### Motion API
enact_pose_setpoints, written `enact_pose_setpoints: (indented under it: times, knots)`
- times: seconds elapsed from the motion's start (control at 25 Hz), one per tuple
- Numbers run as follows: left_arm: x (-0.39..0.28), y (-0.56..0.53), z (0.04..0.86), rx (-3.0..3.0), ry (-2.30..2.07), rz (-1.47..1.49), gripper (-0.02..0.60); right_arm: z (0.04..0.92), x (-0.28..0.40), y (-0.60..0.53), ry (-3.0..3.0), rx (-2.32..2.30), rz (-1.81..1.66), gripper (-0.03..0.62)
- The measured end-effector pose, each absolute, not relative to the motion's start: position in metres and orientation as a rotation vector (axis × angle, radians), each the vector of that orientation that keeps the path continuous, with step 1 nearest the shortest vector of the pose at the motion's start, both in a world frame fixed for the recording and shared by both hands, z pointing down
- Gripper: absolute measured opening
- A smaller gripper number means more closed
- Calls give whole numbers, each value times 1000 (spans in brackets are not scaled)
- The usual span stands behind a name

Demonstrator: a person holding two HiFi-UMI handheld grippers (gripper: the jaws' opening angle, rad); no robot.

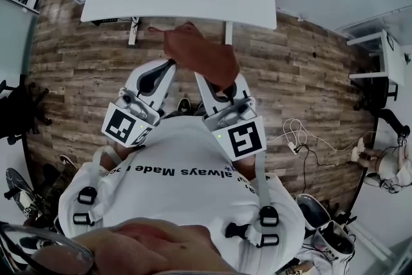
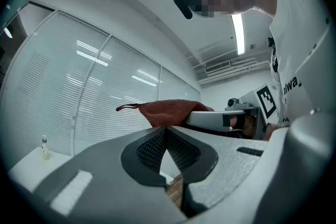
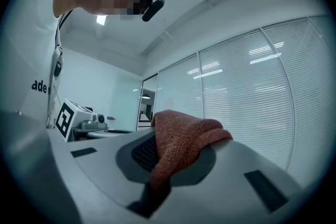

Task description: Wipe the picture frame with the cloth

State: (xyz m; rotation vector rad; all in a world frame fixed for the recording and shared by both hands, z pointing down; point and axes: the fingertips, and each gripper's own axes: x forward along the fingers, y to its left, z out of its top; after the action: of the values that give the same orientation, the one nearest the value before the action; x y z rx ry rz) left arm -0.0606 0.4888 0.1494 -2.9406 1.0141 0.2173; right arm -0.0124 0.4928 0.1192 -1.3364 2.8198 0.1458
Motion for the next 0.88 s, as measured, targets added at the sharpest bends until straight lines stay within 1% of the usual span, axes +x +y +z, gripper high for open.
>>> enact_pose_setpoints:
  times: [0.24,0.52,0.88]
  knots:
    - [-70,474,151,-2950,1014,217,2,122,-21,478,2829,-1345,138,20]
    - [-57,450,158,-2967,1008,199,2,127,-11,453,2829,-1342,127,20]
    - [-21,390,158,-2958,1011,186,2,128,26,395,2827,-1346,136,20]
